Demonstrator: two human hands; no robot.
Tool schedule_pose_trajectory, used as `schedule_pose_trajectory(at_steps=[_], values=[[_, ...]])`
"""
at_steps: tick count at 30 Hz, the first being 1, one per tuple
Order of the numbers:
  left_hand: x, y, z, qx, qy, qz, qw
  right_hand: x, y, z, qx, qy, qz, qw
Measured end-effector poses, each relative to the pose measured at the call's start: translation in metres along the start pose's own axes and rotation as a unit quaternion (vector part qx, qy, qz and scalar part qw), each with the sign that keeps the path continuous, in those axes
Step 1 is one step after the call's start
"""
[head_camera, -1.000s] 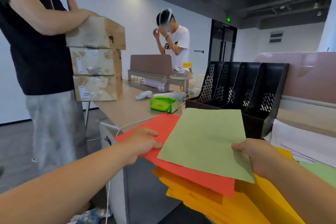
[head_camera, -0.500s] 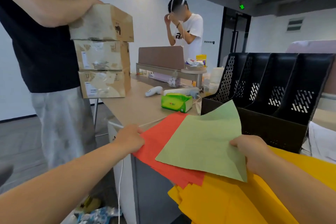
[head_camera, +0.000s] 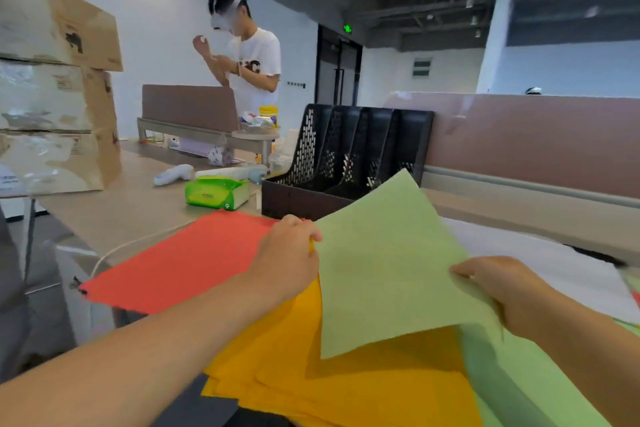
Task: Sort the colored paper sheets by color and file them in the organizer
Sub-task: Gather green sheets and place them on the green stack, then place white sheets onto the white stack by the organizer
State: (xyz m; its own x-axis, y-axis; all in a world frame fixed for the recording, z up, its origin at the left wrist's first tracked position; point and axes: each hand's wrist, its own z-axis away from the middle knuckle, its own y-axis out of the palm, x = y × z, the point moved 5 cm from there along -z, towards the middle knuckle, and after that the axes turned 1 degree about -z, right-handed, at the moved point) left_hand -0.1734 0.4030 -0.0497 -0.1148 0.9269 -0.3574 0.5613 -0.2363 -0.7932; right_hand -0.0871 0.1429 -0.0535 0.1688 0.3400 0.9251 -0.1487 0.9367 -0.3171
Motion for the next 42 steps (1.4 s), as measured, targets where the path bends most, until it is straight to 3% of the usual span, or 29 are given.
schedule_pose_trajectory(at_steps=[5, 10, 15, 17, 21, 24, 27, 29, 31, 34, 37, 42], values=[[-0.11, 0.068, -0.002, 0.064, 0.091, 0.06, 0.992, -0.063, -0.105, 0.009, -0.075, 0.072, -0.015, 0.994], [-0.204, 0.129, 0.006, 0.159, 0.167, 0.066, 0.971, -0.109, -0.159, 0.02, -0.114, 0.115, -0.05, 0.985], [-0.253, 0.166, 0.017, 0.291, 0.164, -0.056, 0.941, -0.13, -0.196, 0.023, -0.079, 0.102, -0.093, 0.987], [-0.268, 0.167, 0.014, 0.309, 0.158, -0.064, 0.936, -0.13, -0.222, 0.029, -0.094, 0.084, -0.125, 0.984], [-0.318, 0.172, 0.008, 0.273, 0.177, 0.0, 0.946, -0.148, -0.304, 0.036, -0.269, -0.016, -0.05, 0.962], [-0.374, 0.188, 0.013, 0.258, 0.214, 0.06, 0.94, -0.169, -0.367, 0.042, -0.432, -0.078, 0.117, 0.891], [-0.424, 0.226, 0.025, 0.305, 0.265, 0.008, 0.915, -0.186, -0.418, 0.035, -0.501, -0.06, 0.186, 0.843], [-0.442, 0.256, 0.036, 0.367, 0.265, -0.058, 0.89, -0.196, -0.443, 0.023, -0.5, -0.022, 0.227, 0.836], [-0.453, 0.275, 0.042, 0.388, 0.252, -0.076, 0.883, -0.211, -0.458, 0.007, -0.438, 0.061, 0.347, 0.827], [-0.464, 0.279, 0.038, 0.313, 0.262, -0.054, 0.911, -0.235, -0.464, -0.013, -0.301, 0.191, 0.46, 0.813], [-0.46, 0.275, 0.033, 0.272, 0.266, -0.031, 0.924, -0.231, -0.465, -0.017, -0.274, 0.161, 0.465, 0.826], [-0.451, 0.268, 0.024, 0.227, 0.204, 0.058, 0.95, -0.228, -0.468, -0.014, -0.286, 0.028, 0.31, 0.906]])
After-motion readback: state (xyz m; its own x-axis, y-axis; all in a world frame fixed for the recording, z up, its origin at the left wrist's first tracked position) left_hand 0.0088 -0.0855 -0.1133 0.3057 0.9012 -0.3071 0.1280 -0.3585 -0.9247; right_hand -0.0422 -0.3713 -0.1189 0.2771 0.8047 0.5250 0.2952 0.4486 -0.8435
